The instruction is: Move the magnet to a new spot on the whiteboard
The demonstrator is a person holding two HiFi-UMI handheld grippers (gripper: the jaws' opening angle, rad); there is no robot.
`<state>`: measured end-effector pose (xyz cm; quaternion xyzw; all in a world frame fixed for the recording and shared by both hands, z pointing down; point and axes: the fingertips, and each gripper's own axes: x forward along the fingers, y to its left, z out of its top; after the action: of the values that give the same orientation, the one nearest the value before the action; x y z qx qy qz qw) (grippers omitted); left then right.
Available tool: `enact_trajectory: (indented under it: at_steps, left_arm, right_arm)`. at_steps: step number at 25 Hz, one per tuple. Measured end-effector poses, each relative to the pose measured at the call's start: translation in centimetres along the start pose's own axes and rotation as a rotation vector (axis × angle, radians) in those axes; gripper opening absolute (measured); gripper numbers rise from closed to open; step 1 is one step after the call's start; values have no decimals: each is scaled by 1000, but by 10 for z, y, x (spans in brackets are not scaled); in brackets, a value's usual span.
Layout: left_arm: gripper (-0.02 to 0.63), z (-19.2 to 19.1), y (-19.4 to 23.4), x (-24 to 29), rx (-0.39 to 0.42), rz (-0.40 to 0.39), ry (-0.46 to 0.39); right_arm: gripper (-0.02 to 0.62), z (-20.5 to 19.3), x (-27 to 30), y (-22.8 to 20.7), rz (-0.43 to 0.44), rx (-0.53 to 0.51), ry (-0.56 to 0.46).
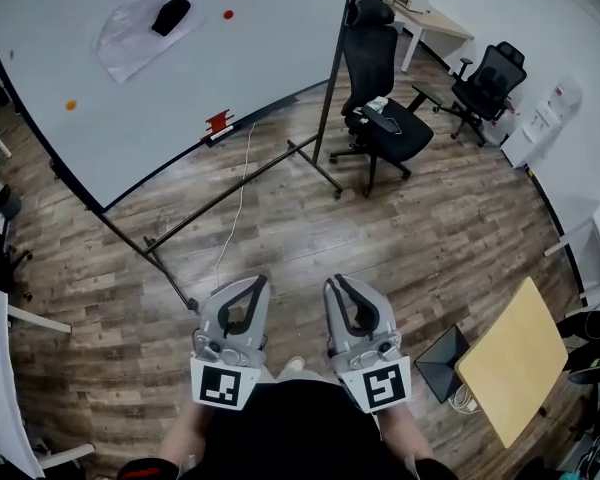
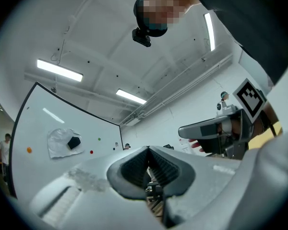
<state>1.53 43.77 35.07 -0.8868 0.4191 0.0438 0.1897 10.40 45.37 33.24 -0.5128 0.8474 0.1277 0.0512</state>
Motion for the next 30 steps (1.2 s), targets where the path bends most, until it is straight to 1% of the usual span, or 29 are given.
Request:
enact_trajectory:
  at_steps: [4, 8, 15, 20, 27, 30]
  left_arm:
    - [2, 7, -16, 7, 7, -8, -7]
    - [2, 2, -18, 9, 8, -11, 5]
    - [2, -7, -14, 26, -3, -16, 10]
    - [2, -25, 1, 45, -22, -26, 19]
    - [2, -56, 28, 83, -57, -22, 44]
    - [2, -69, 41, 100, -67, -17, 51]
  right_arm:
    - [23, 2, -13, -11, -5, 30, -12]
    - [25, 3, -11, -16, -7, 54, -34]
    - [25, -10, 1, -29, -9, 57, -5]
    - [25, -23, 24, -44, -43, 88, -4]
    - [26, -50, 68, -63, -31, 91, 49]
    - [26, -60, 85, -77, -43, 96, 54]
